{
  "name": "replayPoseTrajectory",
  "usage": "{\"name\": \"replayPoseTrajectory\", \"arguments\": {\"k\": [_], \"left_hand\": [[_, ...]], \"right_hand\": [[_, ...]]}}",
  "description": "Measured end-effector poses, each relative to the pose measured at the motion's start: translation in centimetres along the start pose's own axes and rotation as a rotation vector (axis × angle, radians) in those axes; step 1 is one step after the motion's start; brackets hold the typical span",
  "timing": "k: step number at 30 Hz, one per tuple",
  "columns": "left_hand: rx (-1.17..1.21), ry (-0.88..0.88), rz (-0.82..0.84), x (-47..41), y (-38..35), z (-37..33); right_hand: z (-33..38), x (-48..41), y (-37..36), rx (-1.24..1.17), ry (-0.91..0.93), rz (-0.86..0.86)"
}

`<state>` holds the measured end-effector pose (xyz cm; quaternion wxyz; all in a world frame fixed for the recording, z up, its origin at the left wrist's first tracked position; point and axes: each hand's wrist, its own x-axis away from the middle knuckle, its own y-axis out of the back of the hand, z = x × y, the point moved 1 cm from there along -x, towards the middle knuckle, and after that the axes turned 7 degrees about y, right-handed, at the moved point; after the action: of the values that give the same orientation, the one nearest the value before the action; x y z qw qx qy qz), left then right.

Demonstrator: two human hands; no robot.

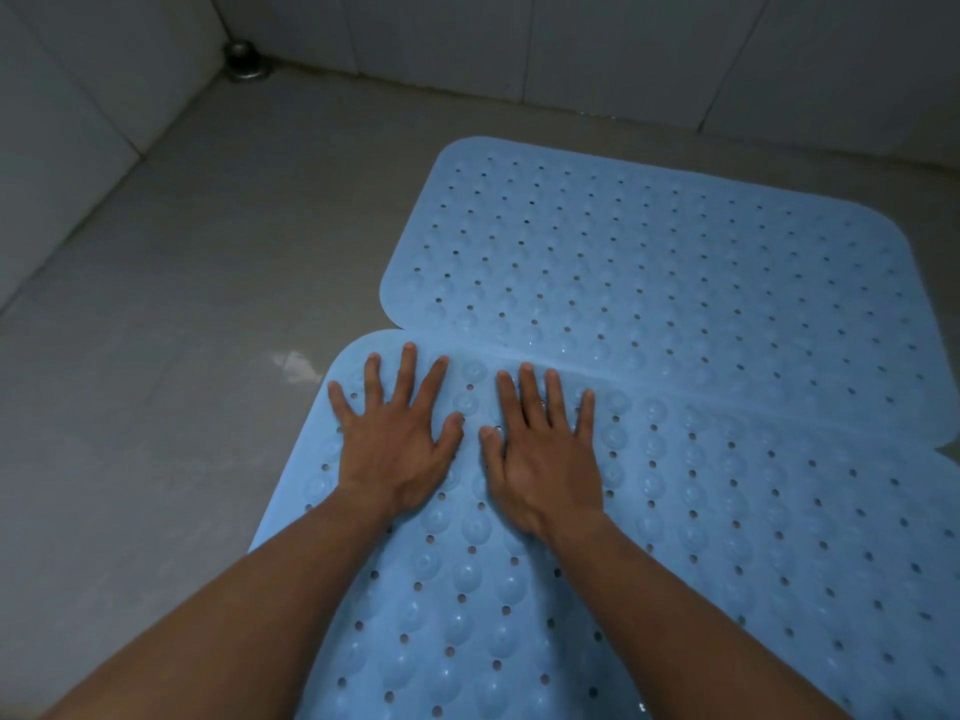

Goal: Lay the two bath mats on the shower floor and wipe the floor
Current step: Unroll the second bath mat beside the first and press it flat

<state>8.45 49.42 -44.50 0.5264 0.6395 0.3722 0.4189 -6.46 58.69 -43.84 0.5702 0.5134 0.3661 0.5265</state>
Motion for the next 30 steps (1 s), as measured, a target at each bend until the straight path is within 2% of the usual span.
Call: {"name": "replayPoseTrajectory", "arguments": {"k": [3, 9, 13, 16, 19, 21, 24, 30], "left_hand": [[0.004, 0.002, 0.002, -0.1, 0.0, 0.2], [0.002, 0.005, 0.036, 0.0, 0.4, -0.1], [-0.023, 0.018, 0.142, -0.1, 1.2, -0.3], [-0.113, 0.043, 0.239, -0.4, 2.5, -1.1], [-0.246, 0.046, 0.214, 0.1, 3.5, -2.8], [-0.277, 0.000, 0.146, 1.0, 3.7, -4.8], [-0.176, -0.097, 0.096, 2.6, 3.4, -9.1], [-0.055, -0.283, 0.167, 5.3, 1.3, -19.8]], "right_hand": [[0.2, -0.1, -0.1, -0.006, -0.004, -0.026], [-0.1, 0.3, 0.5, -0.026, 0.006, 0.033], [-1.1, 0.5, 1.8, -0.229, 0.028, 0.057], [-3.0, 1.3, 3.1, -0.368, 0.081, 0.067], [-5.4, 3.1, 3.8, -0.322, 0.096, 0.055], [-7.6, 4.8, 4.2, -0.291, 0.043, 0.022], [-11.9, 8.0, 4.4, -0.194, -0.063, 0.025], [-20.8, 13.9, 5.1, -0.029, -0.326, 0.063]]}}
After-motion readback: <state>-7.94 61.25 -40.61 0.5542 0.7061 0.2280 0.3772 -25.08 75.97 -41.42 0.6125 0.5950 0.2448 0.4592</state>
